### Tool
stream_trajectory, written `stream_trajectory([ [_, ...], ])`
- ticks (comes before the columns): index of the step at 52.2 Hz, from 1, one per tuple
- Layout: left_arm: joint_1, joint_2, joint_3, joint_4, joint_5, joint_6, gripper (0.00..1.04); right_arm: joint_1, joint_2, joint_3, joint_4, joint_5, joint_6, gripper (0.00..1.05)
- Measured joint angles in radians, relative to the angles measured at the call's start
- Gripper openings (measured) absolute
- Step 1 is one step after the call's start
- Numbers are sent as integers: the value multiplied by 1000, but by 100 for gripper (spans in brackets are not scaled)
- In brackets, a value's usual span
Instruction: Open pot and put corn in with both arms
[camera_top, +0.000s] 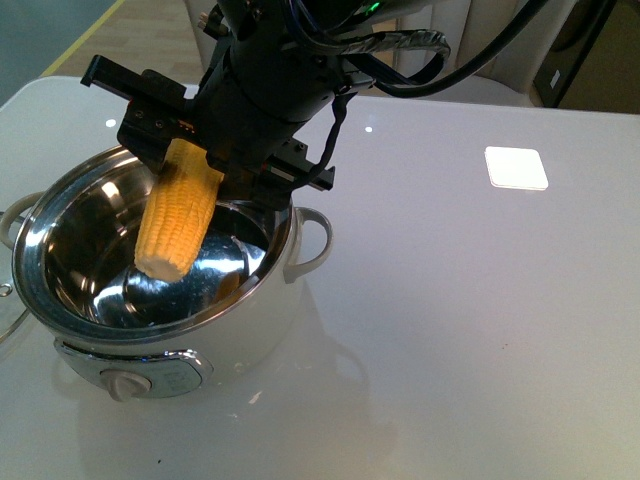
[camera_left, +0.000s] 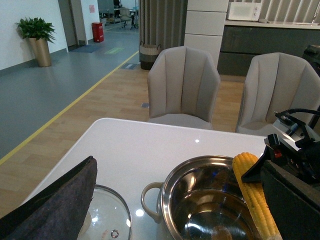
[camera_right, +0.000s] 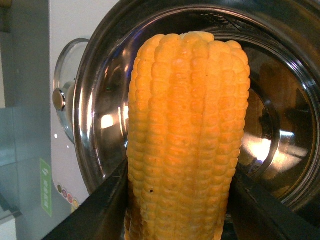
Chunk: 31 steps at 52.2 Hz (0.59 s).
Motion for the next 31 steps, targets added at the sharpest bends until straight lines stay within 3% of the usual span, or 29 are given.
stream_trajectory([
  [14, 0, 0, 0, 0, 0, 0, 98, -3, 6, -7, 3, 6, 7, 96],
  [24, 0, 0, 0, 0, 0, 0, 98, -30, -33, -80, 45, -2, 21, 96],
  [31, 0, 0, 0, 0, 0, 0, 98, -103, -138, -186, 114, 6, 14, 96],
])
